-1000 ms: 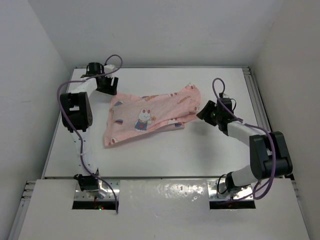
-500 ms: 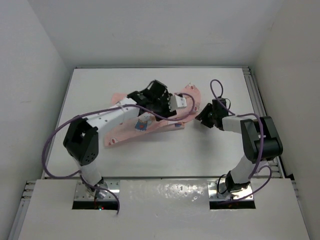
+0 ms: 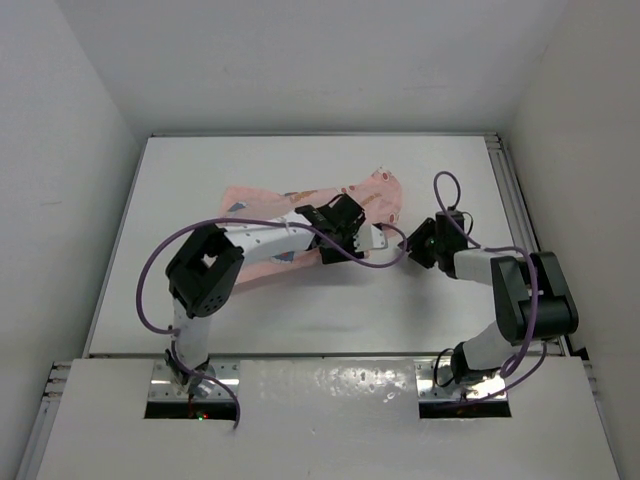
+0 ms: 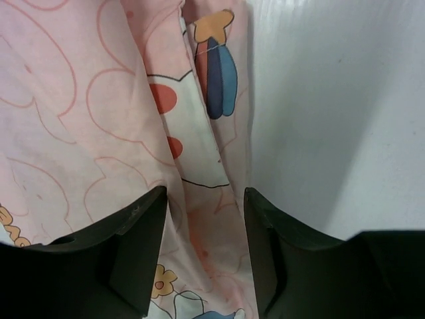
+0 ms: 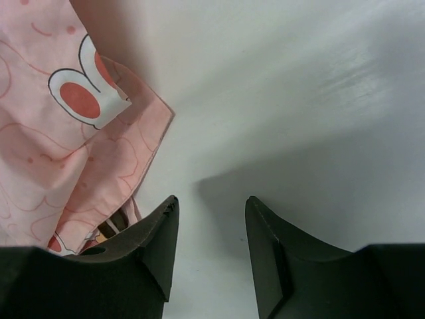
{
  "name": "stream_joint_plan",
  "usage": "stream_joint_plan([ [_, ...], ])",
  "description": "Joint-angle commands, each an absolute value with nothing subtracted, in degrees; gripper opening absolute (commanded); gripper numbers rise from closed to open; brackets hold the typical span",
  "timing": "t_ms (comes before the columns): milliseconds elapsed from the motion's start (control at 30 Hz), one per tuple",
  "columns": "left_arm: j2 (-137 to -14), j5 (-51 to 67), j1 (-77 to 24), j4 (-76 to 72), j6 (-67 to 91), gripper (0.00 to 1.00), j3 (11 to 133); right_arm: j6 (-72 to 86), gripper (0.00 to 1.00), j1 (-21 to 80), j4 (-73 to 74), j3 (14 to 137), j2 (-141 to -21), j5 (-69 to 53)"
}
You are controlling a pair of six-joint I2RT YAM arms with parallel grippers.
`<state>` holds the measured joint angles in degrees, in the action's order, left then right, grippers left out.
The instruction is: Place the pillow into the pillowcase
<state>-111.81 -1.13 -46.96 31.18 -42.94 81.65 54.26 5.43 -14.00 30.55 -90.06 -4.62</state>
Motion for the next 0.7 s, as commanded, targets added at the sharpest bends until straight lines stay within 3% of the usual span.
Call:
stream_joint_plan([
  [0, -112.2, -0.3, -48.4, 30.1, -41.7, 0.48, 84.0, 54.2, 0.45, 4.4, -13.8, 28.8, -88.9, -4.3],
  [200, -110.3, 1.3, -50.7, 30.2, -42.0, 0.55, 82.3, 54.1, 0.48, 4.3, -14.2, 30.1, -89.7, -5.1],
  [333, -112.8, -5.5, -49.7, 25.0, -42.5, 0.48, 81.0, 55.4, 0.50, 5.0, -14.3, 31.8, -91.8, -5.2],
  [433, -114.4, -10.9, -49.0, 23.2, -43.0, 0.36, 80.9, 56.4, 0.50, 5.4, -14.1, 32.5, -92.7, -4.8],
  [567, -113.8, -11.0, -48.3, 23.1, -43.3, 0.00, 80.9, 58.3, 0.50, 6.1, -14.9, 32.0, -92.6, -4.4],
  [667, -113.5, -8.5, -48.0, 26.1, -42.9, 0.00, 82.3, 59.5, 0.50, 7.0, -15.9, 30.4, -91.5, -4.8],
])
